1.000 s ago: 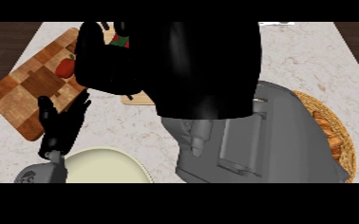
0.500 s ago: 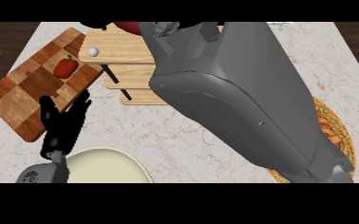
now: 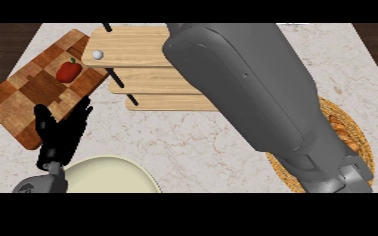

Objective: Pick the tomato from the placemat and place it in the tiered shelf

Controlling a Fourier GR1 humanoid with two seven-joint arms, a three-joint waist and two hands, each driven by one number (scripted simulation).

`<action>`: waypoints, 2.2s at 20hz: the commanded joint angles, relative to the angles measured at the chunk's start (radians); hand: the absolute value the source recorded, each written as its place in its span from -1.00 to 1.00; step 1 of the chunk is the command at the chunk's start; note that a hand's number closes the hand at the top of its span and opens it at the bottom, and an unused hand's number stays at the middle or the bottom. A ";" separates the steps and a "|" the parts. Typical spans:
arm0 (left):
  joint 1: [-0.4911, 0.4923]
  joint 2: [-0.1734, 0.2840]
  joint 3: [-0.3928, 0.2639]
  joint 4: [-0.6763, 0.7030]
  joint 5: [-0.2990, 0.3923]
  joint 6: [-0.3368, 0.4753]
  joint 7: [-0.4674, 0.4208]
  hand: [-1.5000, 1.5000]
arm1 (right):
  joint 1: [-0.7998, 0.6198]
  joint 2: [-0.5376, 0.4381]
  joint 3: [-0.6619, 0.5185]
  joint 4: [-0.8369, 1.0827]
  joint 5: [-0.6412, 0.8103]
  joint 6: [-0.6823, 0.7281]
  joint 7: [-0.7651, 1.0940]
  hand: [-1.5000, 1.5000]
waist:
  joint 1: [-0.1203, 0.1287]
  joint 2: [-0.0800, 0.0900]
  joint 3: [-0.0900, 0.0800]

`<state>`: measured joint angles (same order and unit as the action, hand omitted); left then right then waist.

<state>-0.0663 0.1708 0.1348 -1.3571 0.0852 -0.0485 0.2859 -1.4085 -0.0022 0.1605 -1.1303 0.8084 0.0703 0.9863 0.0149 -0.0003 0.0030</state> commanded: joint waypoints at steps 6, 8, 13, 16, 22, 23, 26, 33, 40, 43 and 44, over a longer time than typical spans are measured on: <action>0.021 -0.039 -0.029 -0.006 -0.014 0.016 0.027 0.00 | 0.027 0.002 0.030 0.029 -0.028 -0.082 -0.066 1.00 | -0.002 0.000 -0.003; 0.003 -0.045 -0.038 -0.008 -0.021 0.023 0.046 0.00 | 0.014 -0.040 -0.052 0.086 -0.030 -0.044 -0.164 1.00 | -0.004 0.002 -0.003; -0.005 -0.004 -0.004 -0.020 0.000 -0.002 0.055 0.00 | -0.015 -0.002 0.023 0.054 0.006 0.056 -0.067 1.00 | -0.010 -0.002 -0.003; -0.004 -0.013 0.007 0.011 0.002 0.005 0.033 0.00 | 0.050 0.002 -0.071 -0.010 -0.016 -0.149 -0.039 1.00 | -0.016 -0.002 -0.003; -0.001 -0.016 0.004 0.018 0.013 -0.020 0.013 0.00 | 0.012 0.002 -0.134 0.027 -0.059 -0.318 -0.047 -1.00 | 0.002 0.004 -0.004; -0.004 -0.001 0.011 -0.010 0.010 -0.009 0.038 0.00 | 0.042 0.002 -0.146 -0.015 -0.093 -0.324 -0.053 -1.00 | -0.001 0.001 -0.003; 0.048 -0.016 -0.007 0.025 -0.010 -0.027 -0.032 0.00 | 0.037 0.002 -0.159 -0.044 -0.142 -0.392 -0.041 -1.00 | -0.002 0.000 -0.004; 0.013 -0.065 -0.034 -0.035 -0.023 0.036 0.048 0.00 | 0.040 -0.016 -0.238 -0.112 -0.116 -0.528 -0.011 -1.00 | -0.013 -0.003 -0.003; 0.000 -0.003 0.026 0.008 -0.001 0.007 0.041 0.00 | 0.089 -0.126 -0.289 -0.222 0.020 -0.516 0.106 -1.00 | -0.031 -0.006 -0.003; 0.010 -0.025 0.009 0.014 -0.013 0.015 0.025 0.00 | 0.154 -0.151 -0.337 -0.351 0.017 -0.518 0.133 -1.00 | -0.040 -0.008 -0.003; 0.027 -0.045 -0.012 -0.036 -0.015 0.026 0.052 0.00 | 0.156 -0.204 -0.374 -0.348 -0.003 -0.475 0.118 -1.00 | -0.032 -0.008 -0.002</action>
<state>-0.0476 0.1538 0.1431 -1.3842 0.0757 -0.0379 0.3143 -1.2881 -0.1407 -0.1546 -1.3875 0.8034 -0.4241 1.0154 -0.0128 -0.0084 0.0034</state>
